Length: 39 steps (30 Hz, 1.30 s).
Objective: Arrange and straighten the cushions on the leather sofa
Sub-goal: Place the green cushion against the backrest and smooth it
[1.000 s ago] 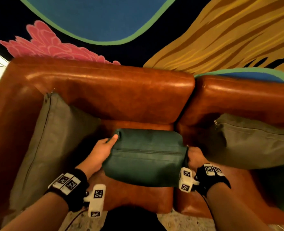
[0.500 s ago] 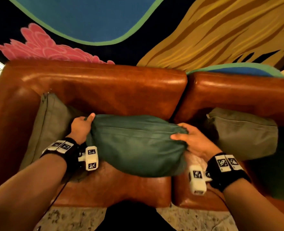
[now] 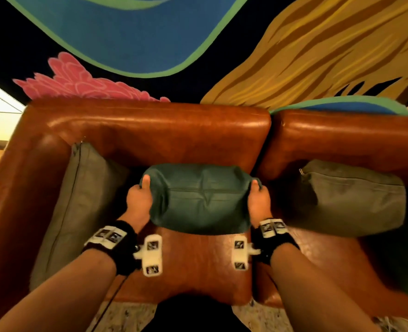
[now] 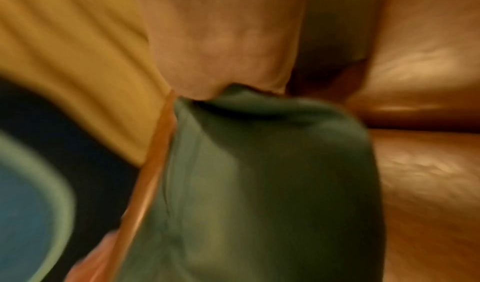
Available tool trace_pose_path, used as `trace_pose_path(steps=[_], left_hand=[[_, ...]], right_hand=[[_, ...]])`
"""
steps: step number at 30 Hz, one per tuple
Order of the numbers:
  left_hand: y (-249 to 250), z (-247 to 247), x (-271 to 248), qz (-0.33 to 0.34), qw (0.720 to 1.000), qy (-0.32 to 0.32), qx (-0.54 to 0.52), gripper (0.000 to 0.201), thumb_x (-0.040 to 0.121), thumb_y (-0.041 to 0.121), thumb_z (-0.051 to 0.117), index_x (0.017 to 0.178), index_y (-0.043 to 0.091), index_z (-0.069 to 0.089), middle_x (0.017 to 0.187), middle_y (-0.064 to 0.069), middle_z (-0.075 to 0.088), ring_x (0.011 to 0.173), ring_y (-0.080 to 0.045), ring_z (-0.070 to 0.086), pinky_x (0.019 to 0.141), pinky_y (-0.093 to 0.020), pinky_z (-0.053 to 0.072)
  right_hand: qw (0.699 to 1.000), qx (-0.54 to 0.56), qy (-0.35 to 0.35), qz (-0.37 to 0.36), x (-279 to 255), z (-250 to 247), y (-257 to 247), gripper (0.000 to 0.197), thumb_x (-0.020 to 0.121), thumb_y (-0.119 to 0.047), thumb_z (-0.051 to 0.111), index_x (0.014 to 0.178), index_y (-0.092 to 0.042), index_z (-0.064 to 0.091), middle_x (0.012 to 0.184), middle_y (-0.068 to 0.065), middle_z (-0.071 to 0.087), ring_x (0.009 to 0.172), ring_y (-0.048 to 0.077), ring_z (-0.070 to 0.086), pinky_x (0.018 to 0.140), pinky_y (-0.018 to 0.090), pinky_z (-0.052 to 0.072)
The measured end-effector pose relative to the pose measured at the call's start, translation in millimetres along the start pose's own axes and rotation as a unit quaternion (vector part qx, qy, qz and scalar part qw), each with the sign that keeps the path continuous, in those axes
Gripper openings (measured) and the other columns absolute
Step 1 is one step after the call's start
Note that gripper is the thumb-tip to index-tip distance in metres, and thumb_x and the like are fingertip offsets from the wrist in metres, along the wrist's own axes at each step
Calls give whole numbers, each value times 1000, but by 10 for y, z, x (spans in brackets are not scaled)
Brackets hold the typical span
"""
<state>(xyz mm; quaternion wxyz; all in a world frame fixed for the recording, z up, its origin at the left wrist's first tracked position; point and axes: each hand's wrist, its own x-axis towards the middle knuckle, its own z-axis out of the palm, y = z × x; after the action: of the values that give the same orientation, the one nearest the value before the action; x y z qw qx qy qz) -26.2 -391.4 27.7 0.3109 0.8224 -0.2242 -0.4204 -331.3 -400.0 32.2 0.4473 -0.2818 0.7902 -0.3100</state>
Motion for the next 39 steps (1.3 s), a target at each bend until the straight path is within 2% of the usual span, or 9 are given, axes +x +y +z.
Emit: trace_pose_path(steps=[6, 11, 15, 19, 22, 25, 29, 36, 39], left_hand=[[248, -460, -118, 187, 962, 43, 192, 64, 101, 54, 38, 87, -1, 66, 95, -31, 68, 96, -44, 64, 81, -45, 45], [285, -549, 2, 119, 991, 31, 61, 65, 87, 66, 53, 78, 2, 63, 86, -26, 70, 86, -39, 68, 80, -52, 55], [373, -610, -195, -15, 956, -166, -240, 40, 94, 27, 66, 118, -5, 64, 111, -21, 71, 87, -24, 75, 73, -34, 62], [350, -669, -393, -115, 925, -218, -288, 28, 98, 21, 60, 116, -1, 64, 92, -11, 77, 74, -18, 76, 84, -38, 59], [250, -557, -653, 65, 981, -127, -130, 19, 94, 20, 66, 97, 2, 71, 76, -5, 76, 75, -22, 70, 89, -46, 56], [258, -911, -587, 217, 974, -53, -39, 28, 92, 33, 68, 97, 7, 75, 86, -15, 75, 78, -24, 68, 78, -42, 55], [395, -756, -495, 233, 972, -8, -19, 27, 93, 33, 65, 94, 8, 75, 85, -18, 74, 73, -18, 63, 75, -50, 56], [326, -905, -307, 193, 980, -32, 21, 32, 99, 31, 59, 90, 1, 68, 88, -22, 69, 86, -31, 65, 75, -42, 46], [347, -927, -371, 201, 977, -58, -47, 29, 102, 34, 51, 99, 8, 63, 93, -12, 69, 90, -25, 64, 77, -33, 47]], right_hand=[[963, -136, -57, -224, -265, -505, -618, 33, 92, -42, 68, 70, -20, 59, 68, -5, 64, 61, -2, 58, 60, 23, 42], [961, -219, -32, -165, 33, -869, -378, 35, 96, -40, 63, 86, -7, 64, 85, 12, 69, 87, 32, 66, 74, 37, 46], [985, 123, -74, -92, -110, -979, -253, 10, 96, -17, 65, 97, -9, 72, 98, 13, 76, 90, 27, 71, 90, 45, 57], [991, 112, -51, 49, -262, -1021, -186, 49, 67, -62, 80, 90, -20, 67, 104, 7, 72, 98, 27, 67, 93, 44, 57], [977, -80, 24, -197, -553, -786, -389, 29, 90, -43, 68, 79, -17, 59, 80, 9, 65, 78, 20, 56, 75, 33, 47], [913, -144, 51, -378, -700, -980, -576, 24, 101, -22, 59, 80, -12, 52, 73, 4, 55, 72, 23, 54, 66, 28, 33], [938, -161, 91, -293, -526, -871, -661, 25, 101, -26, 58, 93, -3, 58, 87, 26, 68, 84, 43, 66, 69, 38, 41], [963, -161, 26, -215, -322, -1011, -479, 27, 99, -30, 60, 85, -7, 55, 77, 19, 60, 84, 40, 63, 66, 30, 26], [975, 16, -31, -221, -381, -1031, -607, 19, 100, -24, 60, 87, -10, 58, 78, 7, 63, 77, 24, 62, 72, 36, 45]])
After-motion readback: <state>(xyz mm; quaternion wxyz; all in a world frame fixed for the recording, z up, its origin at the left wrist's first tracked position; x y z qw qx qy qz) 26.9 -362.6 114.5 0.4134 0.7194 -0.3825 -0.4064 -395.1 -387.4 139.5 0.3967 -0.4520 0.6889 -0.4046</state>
